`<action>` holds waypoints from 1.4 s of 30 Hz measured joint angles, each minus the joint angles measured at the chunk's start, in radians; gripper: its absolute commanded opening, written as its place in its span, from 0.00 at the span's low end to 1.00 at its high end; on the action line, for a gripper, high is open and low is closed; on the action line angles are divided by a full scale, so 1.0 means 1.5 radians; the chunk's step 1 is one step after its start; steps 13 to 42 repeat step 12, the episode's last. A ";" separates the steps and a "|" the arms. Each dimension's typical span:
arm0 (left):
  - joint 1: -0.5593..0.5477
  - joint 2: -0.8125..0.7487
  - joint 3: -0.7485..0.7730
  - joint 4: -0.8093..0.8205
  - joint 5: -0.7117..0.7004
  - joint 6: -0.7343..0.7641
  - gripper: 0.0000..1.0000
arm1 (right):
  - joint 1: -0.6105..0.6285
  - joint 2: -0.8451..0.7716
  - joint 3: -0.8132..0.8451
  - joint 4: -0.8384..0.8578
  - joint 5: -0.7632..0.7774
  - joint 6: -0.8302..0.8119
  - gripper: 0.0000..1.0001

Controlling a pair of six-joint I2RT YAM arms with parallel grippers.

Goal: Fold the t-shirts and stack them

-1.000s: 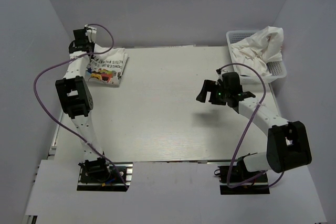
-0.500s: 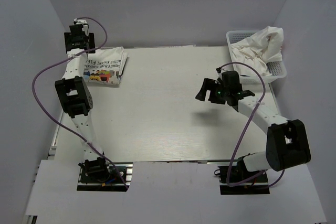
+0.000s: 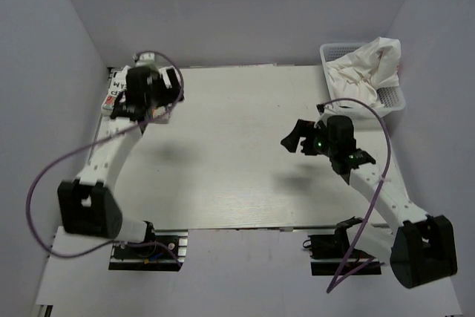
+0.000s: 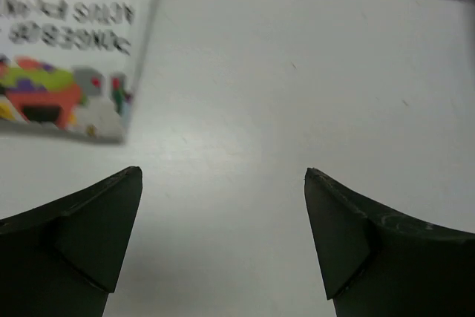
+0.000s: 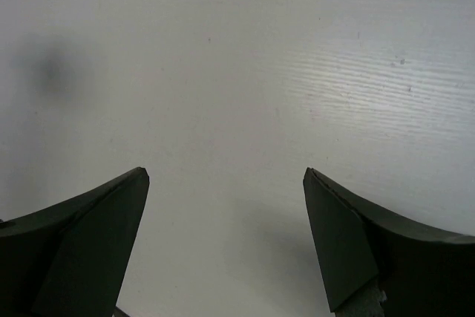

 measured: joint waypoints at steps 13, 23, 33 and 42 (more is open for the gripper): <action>-0.078 -0.327 -0.368 -0.003 -0.018 -0.148 1.00 | 0.000 -0.160 -0.184 0.085 -0.017 0.029 0.90; -0.078 -0.327 -0.368 -0.003 -0.018 -0.148 1.00 | 0.000 -0.160 -0.184 0.085 -0.017 0.029 0.90; -0.078 -0.327 -0.368 -0.003 -0.018 -0.148 1.00 | 0.000 -0.160 -0.184 0.085 -0.017 0.029 0.90; -0.078 -0.327 -0.368 -0.003 -0.018 -0.148 1.00 | 0.000 -0.160 -0.184 0.085 -0.017 0.029 0.90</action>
